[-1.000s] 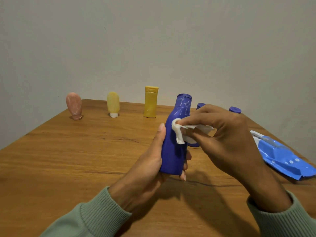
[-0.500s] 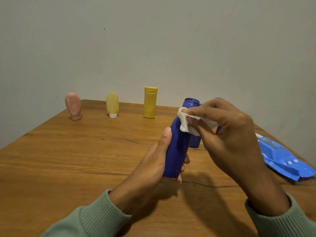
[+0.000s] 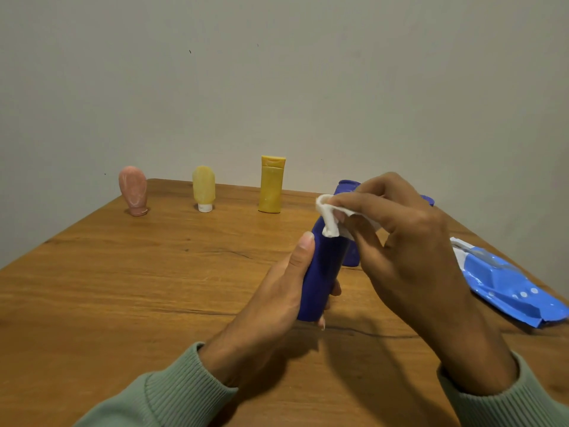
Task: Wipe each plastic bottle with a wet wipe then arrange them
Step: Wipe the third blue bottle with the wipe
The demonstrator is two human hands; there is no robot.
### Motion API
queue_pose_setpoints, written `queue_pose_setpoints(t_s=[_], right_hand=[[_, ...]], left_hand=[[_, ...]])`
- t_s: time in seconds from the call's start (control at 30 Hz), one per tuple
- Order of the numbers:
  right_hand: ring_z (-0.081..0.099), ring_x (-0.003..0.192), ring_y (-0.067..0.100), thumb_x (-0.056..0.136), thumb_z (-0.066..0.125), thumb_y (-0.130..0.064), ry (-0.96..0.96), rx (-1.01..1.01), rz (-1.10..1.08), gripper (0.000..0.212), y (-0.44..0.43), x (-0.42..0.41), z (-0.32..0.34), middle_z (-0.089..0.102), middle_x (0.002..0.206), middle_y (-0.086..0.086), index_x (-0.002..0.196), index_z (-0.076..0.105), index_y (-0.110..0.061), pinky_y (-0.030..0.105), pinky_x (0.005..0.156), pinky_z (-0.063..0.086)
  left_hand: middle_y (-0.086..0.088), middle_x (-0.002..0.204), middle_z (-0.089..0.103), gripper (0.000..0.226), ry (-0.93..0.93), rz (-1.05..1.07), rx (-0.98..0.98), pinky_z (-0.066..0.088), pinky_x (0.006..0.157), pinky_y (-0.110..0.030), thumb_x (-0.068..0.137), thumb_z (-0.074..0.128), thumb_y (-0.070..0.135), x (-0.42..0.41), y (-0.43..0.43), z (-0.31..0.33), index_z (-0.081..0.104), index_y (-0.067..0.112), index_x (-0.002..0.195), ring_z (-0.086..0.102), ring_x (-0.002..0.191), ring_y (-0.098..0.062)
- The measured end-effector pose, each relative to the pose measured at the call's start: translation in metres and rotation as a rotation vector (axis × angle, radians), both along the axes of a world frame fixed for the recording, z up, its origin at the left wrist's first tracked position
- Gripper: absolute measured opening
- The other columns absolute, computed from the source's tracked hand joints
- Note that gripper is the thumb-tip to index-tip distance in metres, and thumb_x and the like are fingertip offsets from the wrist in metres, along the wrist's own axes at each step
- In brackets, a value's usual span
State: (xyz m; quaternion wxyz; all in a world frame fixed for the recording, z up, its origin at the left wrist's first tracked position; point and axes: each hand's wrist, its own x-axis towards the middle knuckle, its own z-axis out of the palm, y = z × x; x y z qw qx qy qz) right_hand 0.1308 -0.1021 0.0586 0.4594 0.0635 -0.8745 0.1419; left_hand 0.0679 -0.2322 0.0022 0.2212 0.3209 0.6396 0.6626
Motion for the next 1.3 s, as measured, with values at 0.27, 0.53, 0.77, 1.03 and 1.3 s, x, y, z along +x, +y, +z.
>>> queue_pose_setpoints(t_s=[0.27, 0.53, 0.77, 1.03, 1.3], right_hand=[[0.048, 0.083, 0.006, 0.084, 0.064, -0.008, 0.051, -0.041, -0.031, 0.026, 0.005, 0.002, 0.002, 0.053, 0.096, -0.002, 0.110, 0.067, -0.013, 0.013, 0.065, 0.040], [0.050, 0.080, 0.012, 0.085, 0.063, -0.008, 0.048, -0.038, -0.069, 0.026, 0.002, 0.004, 0.004, 0.053, 0.094, -0.001, 0.110, 0.067, -0.014, 0.026, 0.065, 0.042], [0.048, 0.082, 0.011, 0.083, 0.059, -0.017, -0.020, 0.027, -0.092, 0.024, -0.001, 0.004, 0.004, 0.053, 0.095, 0.001, 0.105, 0.067, -0.014, 0.029, 0.066, 0.038], [0.045, 0.080, 0.013, 0.079, 0.069, -0.011, -0.031, 0.102, -0.158, 0.022, -0.005, 0.001, 0.000, 0.056, 0.095, 0.010, 0.101, 0.066, -0.010, 0.028, 0.066, 0.035], [0.044, 0.082, 0.013, 0.080, 0.066, -0.003, 0.024, 0.045, -0.234, 0.027, 0.000, 0.002, -0.001, 0.053, 0.097, 0.008, 0.105, 0.065, -0.012, 0.035, 0.069, 0.034]], left_hand=[[-0.004, 0.086, 0.069, 0.063, 0.005, -0.010, -0.013, 0.053, 0.067, -0.033, 0.080, 0.027, 0.067, 0.002, -0.001, 0.001, 0.057, 0.020, 0.110, 0.062, 0.073, -0.016], [-0.003, 0.086, 0.068, 0.060, 0.011, -0.007, -0.023, 0.053, 0.065, -0.029, 0.080, 0.027, 0.065, 0.004, -0.001, 0.004, 0.057, 0.021, 0.107, 0.061, 0.071, -0.012], [-0.006, 0.091, 0.069, 0.060, 0.044, 0.012, -0.035, 0.054, 0.069, -0.034, 0.081, 0.028, 0.068, 0.002, 0.000, 0.002, 0.058, 0.023, 0.107, 0.062, 0.074, -0.014], [0.001, 0.088, 0.069, 0.048, 0.141, 0.060, -0.030, 0.053, 0.067, -0.028, 0.085, 0.029, 0.074, -0.001, -0.001, -0.004, 0.062, 0.040, 0.096, 0.064, 0.074, -0.008], [-0.001, 0.088, 0.066, 0.045, 0.199, 0.079, -0.040, 0.051, 0.062, -0.022, 0.087, 0.029, 0.064, 0.001, -0.003, 0.001, 0.060, 0.034, 0.099, 0.060, 0.069, -0.004]])
